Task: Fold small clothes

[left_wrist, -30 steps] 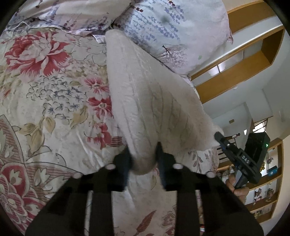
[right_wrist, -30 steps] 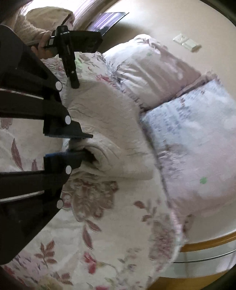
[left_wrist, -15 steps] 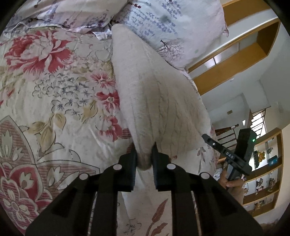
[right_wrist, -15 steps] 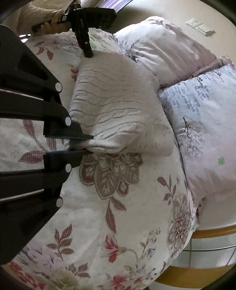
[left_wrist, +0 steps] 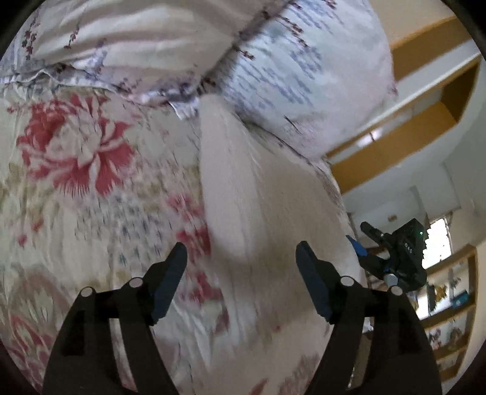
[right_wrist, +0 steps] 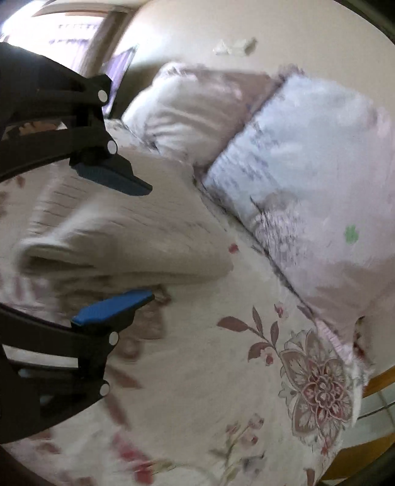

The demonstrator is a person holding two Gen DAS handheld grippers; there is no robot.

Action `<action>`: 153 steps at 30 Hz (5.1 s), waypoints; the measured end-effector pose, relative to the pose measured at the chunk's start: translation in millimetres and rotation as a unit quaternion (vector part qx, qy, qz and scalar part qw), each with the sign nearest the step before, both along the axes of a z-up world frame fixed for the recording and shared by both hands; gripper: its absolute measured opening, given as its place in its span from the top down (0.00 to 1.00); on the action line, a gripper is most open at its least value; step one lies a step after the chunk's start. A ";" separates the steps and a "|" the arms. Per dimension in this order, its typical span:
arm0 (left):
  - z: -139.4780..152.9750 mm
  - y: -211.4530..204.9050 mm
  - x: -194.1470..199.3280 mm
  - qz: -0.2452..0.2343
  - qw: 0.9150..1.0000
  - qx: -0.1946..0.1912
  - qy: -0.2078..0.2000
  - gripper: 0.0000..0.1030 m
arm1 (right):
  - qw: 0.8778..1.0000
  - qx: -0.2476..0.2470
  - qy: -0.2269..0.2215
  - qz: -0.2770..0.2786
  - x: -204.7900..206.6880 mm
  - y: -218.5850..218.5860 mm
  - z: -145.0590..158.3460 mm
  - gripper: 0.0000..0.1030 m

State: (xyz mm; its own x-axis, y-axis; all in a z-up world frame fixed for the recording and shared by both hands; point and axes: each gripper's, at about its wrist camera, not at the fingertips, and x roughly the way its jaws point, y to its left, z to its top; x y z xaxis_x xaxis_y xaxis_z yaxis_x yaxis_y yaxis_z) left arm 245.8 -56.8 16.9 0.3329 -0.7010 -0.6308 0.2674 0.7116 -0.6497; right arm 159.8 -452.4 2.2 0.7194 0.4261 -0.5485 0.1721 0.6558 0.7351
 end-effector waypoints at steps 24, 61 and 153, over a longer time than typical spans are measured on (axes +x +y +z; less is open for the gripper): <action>-9.4 -26.3 26.1 0.001 1.000 0.014 0.007 0.25 | 0.981 -0.191 0.031 -0.011 67.8 21.3 -9.0 0.89; -2.1 -36.2 10.4 -0.022 0.998 0.051 -0.012 0.28 | 0.982 -0.184 0.046 -0.008 8.9 25.6 -23.2 0.84; -14.2 -40.0 45.0 -0.015 0.996 -0.068 0.063 0.20 | 0.999 0.027 0.030 0.037 43.2 4.1 -32.3 0.38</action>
